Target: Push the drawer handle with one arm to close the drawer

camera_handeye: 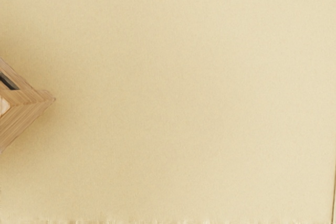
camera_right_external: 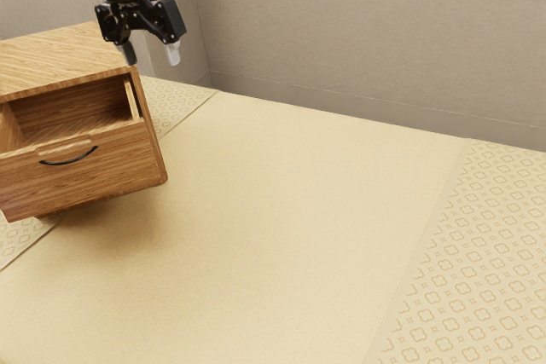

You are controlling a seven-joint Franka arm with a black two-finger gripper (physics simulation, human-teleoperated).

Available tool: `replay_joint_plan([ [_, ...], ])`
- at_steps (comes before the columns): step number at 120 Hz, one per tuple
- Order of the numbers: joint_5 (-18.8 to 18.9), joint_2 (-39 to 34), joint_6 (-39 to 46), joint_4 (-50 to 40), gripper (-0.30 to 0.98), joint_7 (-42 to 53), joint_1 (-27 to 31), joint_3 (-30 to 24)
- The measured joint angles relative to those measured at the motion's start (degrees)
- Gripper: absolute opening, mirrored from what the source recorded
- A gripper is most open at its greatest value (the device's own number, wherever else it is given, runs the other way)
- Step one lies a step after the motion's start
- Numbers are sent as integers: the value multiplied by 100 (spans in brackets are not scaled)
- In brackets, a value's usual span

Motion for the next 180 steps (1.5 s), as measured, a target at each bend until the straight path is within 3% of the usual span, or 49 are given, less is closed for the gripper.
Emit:
replay_joint_plan([
  [9,82,-139,159,-443,69,-41,58,51],
  [17,172,-688,185,-738,69,-90,384,-165],
  [21,272,-1408,213,-1376,69,-147,637,-448],
  [28,339,-2791,257,-2557,68,-270,363,-768],
  [32,268,-3720,282,-3324,68,-370,553,-1157],
  [38,-163,-5234,161,-4225,66,-515,1655,-2111],
  [44,-696,-6254,-155,-4655,61,-653,2881,-2629],
  [51,-1305,-7000,-654,-4998,54,-815,4167,-2859],
  [58,-1716,-7271,-1076,-5290,46,-968,4900,-2816],
  [70,-1948,-7384,-1564,-5720,31,-1220,5455,-2422],
  [80,-2026,-7308,-1620,-5814,19,-1402,5607,-2455],
  [112,-2075,-5767,-432,-5764,3,-1911,5681,-2979],
  [136,-1671,-4581,482,-5319,-1,-2112,5636,-3198],
  [180,-1028,-3525,1123,-5025,-8,-2307,5619,-3162],
])
